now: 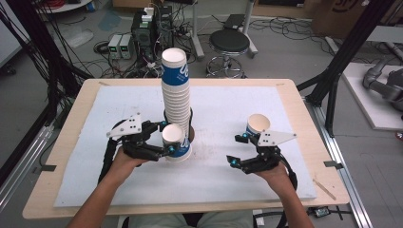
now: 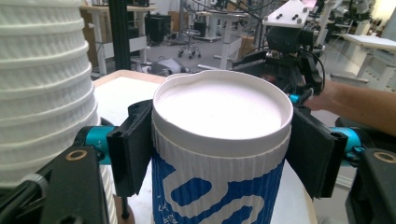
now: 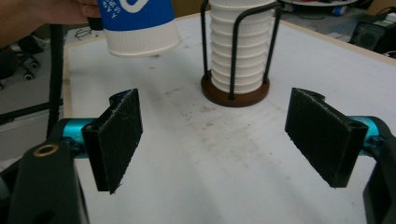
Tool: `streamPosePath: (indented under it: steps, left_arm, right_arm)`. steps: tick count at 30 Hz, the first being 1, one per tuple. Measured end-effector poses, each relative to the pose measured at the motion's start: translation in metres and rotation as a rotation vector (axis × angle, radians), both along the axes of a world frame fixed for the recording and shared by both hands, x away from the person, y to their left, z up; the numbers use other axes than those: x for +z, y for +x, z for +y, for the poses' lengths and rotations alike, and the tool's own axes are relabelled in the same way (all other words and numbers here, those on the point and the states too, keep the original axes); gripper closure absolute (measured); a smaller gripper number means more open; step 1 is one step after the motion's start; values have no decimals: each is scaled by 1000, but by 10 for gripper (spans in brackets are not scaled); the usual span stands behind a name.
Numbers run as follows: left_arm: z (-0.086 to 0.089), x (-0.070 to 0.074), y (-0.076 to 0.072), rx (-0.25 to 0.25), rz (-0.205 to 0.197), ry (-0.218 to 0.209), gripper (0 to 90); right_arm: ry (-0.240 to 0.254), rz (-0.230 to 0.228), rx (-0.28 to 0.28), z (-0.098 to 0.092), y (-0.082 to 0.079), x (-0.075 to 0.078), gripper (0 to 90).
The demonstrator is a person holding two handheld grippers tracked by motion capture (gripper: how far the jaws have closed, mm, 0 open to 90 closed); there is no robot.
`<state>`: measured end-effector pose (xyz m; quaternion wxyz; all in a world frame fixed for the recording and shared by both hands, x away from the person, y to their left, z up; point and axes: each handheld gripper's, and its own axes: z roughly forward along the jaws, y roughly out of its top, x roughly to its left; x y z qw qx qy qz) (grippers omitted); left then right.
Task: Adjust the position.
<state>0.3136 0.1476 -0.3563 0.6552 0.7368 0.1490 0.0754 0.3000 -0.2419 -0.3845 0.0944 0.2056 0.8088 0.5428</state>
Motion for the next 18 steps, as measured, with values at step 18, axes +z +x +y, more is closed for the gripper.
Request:
streamPosePath:
  steps: [18]
  left_arm:
    - [-15, 2, 3, -63, 2, -11, 298]
  right_arm:
    - [3, 8, 135, 35, -1, 2, 195]
